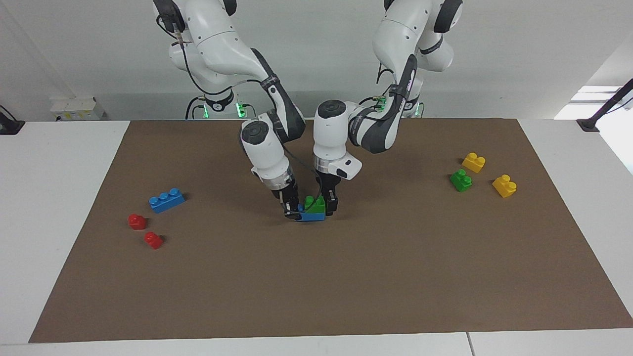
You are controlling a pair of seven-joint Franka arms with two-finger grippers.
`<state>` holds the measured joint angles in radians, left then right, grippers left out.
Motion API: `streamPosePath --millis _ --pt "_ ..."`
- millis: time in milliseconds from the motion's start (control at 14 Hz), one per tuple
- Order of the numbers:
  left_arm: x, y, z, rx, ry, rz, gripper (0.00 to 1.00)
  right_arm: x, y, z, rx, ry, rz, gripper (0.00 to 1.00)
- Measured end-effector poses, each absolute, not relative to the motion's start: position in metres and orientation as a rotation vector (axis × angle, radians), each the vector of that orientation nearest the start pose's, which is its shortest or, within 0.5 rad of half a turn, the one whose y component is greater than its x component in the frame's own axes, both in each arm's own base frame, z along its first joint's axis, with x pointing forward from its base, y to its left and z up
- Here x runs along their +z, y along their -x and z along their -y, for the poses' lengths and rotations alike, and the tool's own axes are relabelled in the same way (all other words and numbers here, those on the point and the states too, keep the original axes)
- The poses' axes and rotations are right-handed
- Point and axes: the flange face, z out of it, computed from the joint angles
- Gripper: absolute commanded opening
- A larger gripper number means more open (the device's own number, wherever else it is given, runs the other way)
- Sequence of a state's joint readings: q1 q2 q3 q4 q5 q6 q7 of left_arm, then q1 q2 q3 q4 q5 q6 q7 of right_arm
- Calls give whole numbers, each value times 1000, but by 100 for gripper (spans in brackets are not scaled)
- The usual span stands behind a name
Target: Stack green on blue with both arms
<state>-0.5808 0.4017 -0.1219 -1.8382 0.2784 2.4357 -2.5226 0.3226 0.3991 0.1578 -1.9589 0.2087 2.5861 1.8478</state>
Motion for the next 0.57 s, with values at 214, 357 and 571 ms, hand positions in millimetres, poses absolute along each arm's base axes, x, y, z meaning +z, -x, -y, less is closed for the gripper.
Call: streamPosePath --millis 214,357,571 --pt "332 -511 416 221 -1993 -2145 100 296 -570 -286 121 2037 -2001 23" --pt "332 -517 409 226 -1984 -2155 100 296 -571 -286 121 2036 -2002 77" --pt "330 -529 392 238 -1990 -2159 100 296 -571 -285 120 2034 -2004 98"
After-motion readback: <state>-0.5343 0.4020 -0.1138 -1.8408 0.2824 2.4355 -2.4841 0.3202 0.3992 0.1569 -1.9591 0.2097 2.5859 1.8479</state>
